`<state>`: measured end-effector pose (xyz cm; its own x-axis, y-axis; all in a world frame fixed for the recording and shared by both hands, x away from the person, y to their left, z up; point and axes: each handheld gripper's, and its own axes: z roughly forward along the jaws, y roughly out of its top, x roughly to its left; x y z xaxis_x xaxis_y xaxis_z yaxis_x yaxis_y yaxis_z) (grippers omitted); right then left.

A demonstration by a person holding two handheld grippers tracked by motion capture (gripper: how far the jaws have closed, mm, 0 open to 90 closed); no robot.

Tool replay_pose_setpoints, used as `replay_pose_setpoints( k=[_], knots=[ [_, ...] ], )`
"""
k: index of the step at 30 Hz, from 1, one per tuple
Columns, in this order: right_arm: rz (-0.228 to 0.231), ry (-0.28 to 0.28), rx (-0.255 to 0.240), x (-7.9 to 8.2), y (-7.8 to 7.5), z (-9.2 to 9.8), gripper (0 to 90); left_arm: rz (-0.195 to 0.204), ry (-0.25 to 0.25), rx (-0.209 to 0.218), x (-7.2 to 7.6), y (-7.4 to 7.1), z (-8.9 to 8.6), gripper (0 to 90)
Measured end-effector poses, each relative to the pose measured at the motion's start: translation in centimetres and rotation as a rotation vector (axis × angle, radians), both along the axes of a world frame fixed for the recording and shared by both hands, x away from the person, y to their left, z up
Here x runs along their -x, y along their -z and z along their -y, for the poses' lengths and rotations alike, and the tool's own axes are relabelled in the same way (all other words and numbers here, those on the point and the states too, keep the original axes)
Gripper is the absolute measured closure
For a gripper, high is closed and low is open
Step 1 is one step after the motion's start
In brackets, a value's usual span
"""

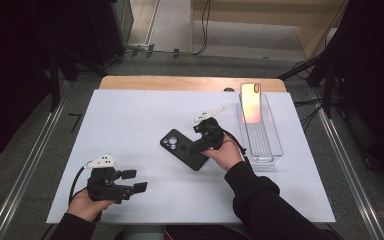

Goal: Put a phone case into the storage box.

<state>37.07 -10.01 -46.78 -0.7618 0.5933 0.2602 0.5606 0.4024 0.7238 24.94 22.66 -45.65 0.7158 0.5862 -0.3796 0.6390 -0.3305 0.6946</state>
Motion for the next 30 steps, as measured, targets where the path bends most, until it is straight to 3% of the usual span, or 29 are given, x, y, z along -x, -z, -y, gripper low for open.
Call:
replay_pose_setpoints(
  k=[8, 22, 30],
  knots=[
    [-0.034, -0.003, 0.034, 0.0, 1.1, -0.7, 0.0, -0.001, 0.003, -0.001, 0.0, 0.0, 0.0, 27.6],
    [-0.051, -0.006, 0.117, 0.3, 3.9, -1.5, 0.0, -0.002, 0.0, 0.001, 0.0, 0.0, -0.1, 27.6],
    [-0.027, -0.01, 0.145, 0.6, 4.4, -1.9, 0.0, 0.003, -0.014, 0.002, -0.1, -0.1, -0.3, 27.6]
  ],
)
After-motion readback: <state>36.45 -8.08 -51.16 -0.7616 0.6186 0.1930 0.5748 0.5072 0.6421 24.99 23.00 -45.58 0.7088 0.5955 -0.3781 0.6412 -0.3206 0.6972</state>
